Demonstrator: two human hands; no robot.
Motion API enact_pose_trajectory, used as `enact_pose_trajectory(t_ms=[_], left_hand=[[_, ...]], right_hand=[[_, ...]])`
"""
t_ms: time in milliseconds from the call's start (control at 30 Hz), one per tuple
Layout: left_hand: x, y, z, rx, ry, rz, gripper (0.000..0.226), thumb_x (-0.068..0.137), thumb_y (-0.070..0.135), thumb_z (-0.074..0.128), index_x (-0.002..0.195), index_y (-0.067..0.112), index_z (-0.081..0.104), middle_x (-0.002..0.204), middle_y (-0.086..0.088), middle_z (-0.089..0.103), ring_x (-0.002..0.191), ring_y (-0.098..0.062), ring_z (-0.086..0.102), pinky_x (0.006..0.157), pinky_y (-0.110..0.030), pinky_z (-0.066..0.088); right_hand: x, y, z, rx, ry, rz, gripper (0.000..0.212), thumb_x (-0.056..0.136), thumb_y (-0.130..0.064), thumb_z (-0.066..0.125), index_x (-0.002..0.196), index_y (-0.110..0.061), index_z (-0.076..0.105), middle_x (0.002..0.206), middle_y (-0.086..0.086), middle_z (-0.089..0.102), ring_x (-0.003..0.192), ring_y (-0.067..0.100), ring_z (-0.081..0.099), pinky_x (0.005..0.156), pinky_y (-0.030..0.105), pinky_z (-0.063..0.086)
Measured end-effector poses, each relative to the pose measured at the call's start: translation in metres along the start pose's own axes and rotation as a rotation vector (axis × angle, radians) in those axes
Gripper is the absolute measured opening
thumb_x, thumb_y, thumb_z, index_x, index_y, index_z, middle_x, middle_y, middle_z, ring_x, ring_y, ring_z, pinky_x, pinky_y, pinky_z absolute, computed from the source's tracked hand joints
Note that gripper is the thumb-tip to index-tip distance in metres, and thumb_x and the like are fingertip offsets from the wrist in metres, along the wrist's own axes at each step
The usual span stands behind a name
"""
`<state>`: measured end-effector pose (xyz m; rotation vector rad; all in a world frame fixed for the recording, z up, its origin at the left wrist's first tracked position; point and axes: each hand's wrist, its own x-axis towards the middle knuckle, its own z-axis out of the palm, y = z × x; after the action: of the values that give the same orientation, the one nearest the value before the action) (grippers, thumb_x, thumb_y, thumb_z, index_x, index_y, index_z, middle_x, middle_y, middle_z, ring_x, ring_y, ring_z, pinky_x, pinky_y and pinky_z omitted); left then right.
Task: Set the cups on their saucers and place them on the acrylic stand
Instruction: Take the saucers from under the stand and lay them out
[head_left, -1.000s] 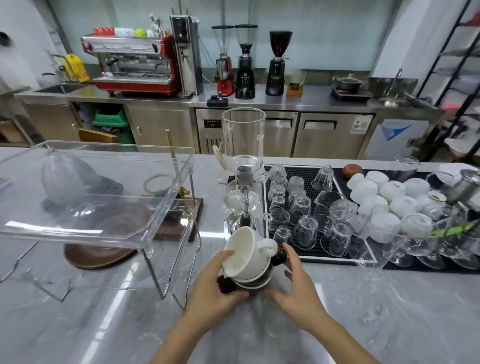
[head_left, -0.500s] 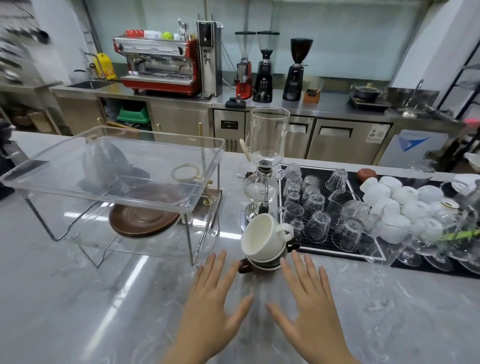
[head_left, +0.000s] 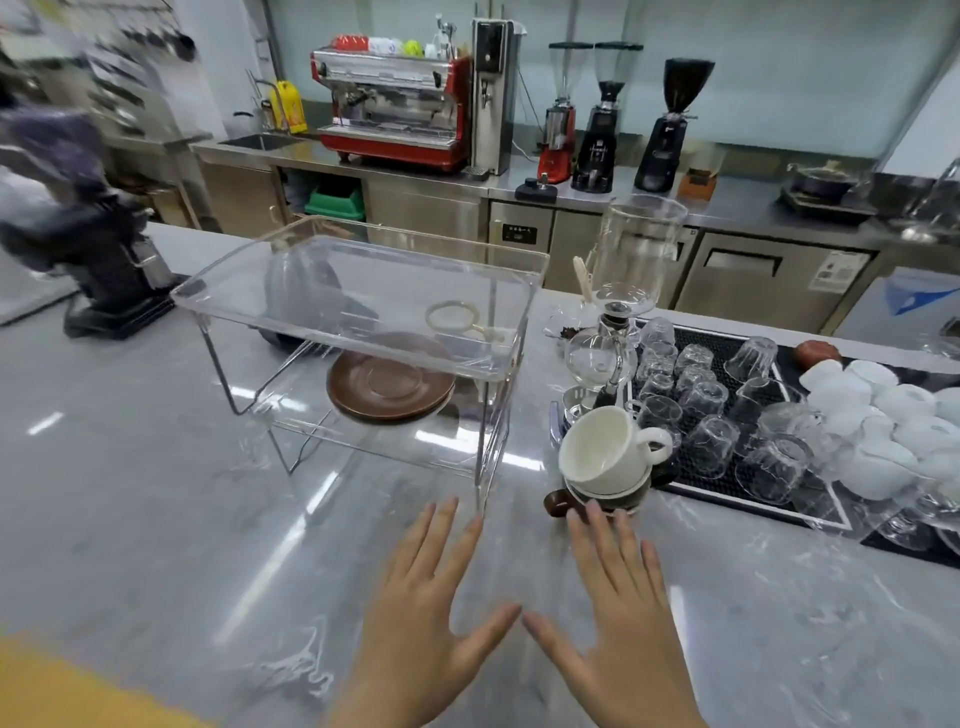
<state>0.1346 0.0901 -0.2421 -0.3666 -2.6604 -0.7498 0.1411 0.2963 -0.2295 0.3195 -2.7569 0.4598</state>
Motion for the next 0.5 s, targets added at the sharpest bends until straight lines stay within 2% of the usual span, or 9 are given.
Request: enact_pose_trajectory(t_ms=[133,233,333,400,500], left_hand=[[-0.012,-0.017,-0.016,-0.015,0.025,-0.062,0.084,0.083,0.077,0.050,0.150,0.026,0.046,0.162,0.004,0.033,0.152,-0.015,0.022,0.112,-0.044,0.036],[-0.018,-0.029,-0.027,-0.062,0.055,-0.103,0.085,0.083,0.080,0.047,0.150,0.028,0.045,0.163,0.005,0.034,0.152,-0.011,0.020,0.111,-0.045,0.039],[-0.022,-0.045,-0.042,-0.077,0.102,-0.118,0.084,0.082,0.075,0.055,0.148,0.022,0.049,0.161,0.002,0.038,0.151,-0.014,0.025,0.111,-0.046,0.044],[-0.022,-0.056,-0.052,-0.066,0.121,-0.119,0.085,0.080,0.071,0.059,0.146,0.019,0.051,0.160,0.001,0.038,0.150,-0.016,0.027,0.113,-0.044,0.042],[-0.023,-0.068,-0.067,-0.069,0.141,-0.165,0.087,0.078,0.073,0.058,0.147,0.022,0.050,0.161,0.002,0.037,0.151,-0.020,0.029,0.113,-0.047,0.043]], right_hand=[[0.003,-0.024,0.009,0.051,0.002,-0.038,0.093,0.078,-0.070,0.053,0.150,-0.012,0.041,0.159,0.005,0.036,0.149,0.022,0.024,0.119,0.040,0.015],[0.010,-0.042,0.015,0.087,0.010,-0.058,0.092,0.078,-0.069,0.053,0.148,-0.012,0.039,0.156,0.005,0.041,0.147,0.022,0.029,0.117,0.039,0.021],[0.017,-0.065,0.021,0.126,0.008,-0.088,0.091,0.079,-0.068,0.053,0.149,-0.013,0.036,0.155,0.005,0.043,0.145,0.027,0.038,0.115,0.039,0.025],[0.022,-0.079,0.025,0.151,0.003,-0.102,0.091,0.081,-0.068,0.053,0.151,-0.012,0.034,0.157,0.003,0.040,0.148,0.024,0.033,0.117,0.036,0.022],[0.032,-0.098,0.027,0.186,-0.010,-0.117,0.088,0.084,-0.067,0.051,0.152,-0.012,0.036,0.159,0.002,0.037,0.149,0.016,0.025,0.117,0.034,0.022]])
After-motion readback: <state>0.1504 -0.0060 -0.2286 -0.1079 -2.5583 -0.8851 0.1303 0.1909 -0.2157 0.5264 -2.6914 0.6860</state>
